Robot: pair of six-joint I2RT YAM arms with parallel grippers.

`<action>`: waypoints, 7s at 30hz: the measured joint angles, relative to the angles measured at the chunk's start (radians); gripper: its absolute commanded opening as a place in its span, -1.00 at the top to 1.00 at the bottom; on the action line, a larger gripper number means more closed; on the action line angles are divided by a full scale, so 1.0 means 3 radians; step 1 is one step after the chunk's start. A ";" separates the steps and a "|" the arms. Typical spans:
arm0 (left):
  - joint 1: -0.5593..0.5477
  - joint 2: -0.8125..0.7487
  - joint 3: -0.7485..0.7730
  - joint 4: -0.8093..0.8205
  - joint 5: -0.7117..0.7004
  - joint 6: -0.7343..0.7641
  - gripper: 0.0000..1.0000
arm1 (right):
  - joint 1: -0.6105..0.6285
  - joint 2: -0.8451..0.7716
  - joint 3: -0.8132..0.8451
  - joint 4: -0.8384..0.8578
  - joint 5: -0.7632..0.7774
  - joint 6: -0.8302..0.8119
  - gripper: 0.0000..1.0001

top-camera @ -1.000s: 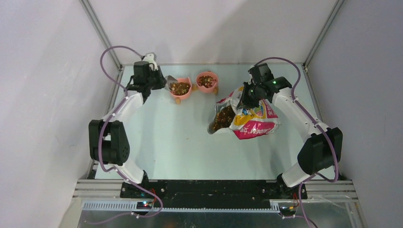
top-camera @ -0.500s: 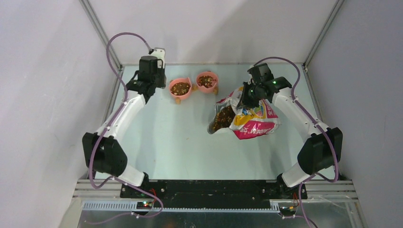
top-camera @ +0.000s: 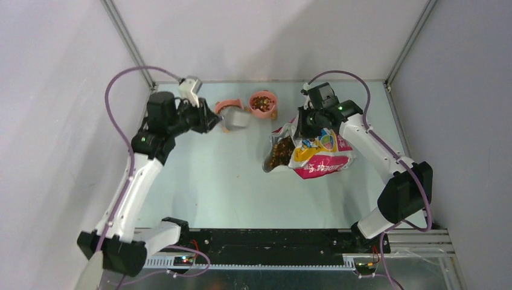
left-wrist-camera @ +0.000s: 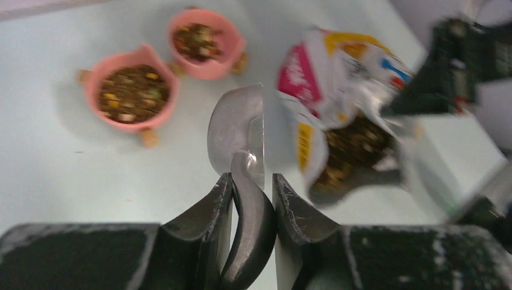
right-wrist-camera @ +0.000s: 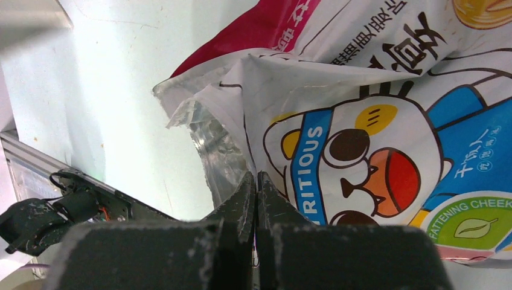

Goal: Serve the pet food
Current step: Pour the pet food into the pet food bowl, then collect the pet food from the pet food bag, then pour the pet food into the pet food bowl.

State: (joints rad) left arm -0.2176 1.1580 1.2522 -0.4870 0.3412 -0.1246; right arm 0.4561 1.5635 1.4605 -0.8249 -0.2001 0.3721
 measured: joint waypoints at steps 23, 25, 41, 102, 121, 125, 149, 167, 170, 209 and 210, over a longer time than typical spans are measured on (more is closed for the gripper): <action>-0.0559 -0.0411 -0.1883 0.1823 0.0637 -0.1424 1.00 | 0.0374 -0.0050 -0.0004 0.0024 0.0332 -0.0148 1.00; -0.0627 -0.0292 -0.1893 0.1929 0.0436 -0.1532 1.00 | 0.0384 -0.0055 -0.0001 0.0025 0.0357 -0.0142 1.00; -0.1564 0.0758 -0.1675 0.2789 -0.0684 -0.1216 1.00 | 0.0346 -0.0126 0.0000 -0.0010 0.0319 -0.0033 1.00; -0.0158 0.0656 -0.1812 0.2579 0.1521 -0.2834 1.00 | -0.0027 -0.0153 0.0000 -0.0038 -0.0041 0.0203 1.00; 0.0070 0.0474 -0.1775 0.2220 0.1657 -0.2810 1.00 | -0.0029 -0.0078 0.0036 -0.0050 -0.0060 0.0230 1.00; 0.0112 0.0449 -0.1776 0.2275 0.1718 -0.2874 1.00 | -0.0029 -0.0058 0.0060 -0.0057 -0.0060 0.0240 1.00; 0.0515 0.0247 -0.1335 0.1982 0.2185 -0.3038 1.00 | -0.0118 0.0051 0.0075 -0.0072 0.0008 0.0292 1.00; 0.0693 0.1048 -0.0605 0.2333 0.1835 -0.3414 1.00 | -0.0257 0.0051 -0.0132 0.0151 -0.0120 0.0332 1.00; 0.0693 0.1255 -0.0431 0.2340 0.1651 -0.3395 1.00 | -0.0291 0.0051 -0.0132 0.0160 -0.0168 0.0331 1.00; 0.0233 0.2836 0.1147 0.1469 0.0329 -0.1270 1.00 | -0.0633 0.0267 -0.0017 0.0239 -0.0565 0.0206 1.00; 0.0182 0.2847 0.1213 0.1380 0.0242 -0.1156 1.00 | -0.0638 0.0267 -0.0017 0.0238 -0.0572 0.0202 1.00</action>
State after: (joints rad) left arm -0.1631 2.0121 1.6161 -0.0731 0.4137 -0.4713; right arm 0.2646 1.6436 1.4555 -0.7536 -0.3717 0.4328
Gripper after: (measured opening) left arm 0.292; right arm 0.010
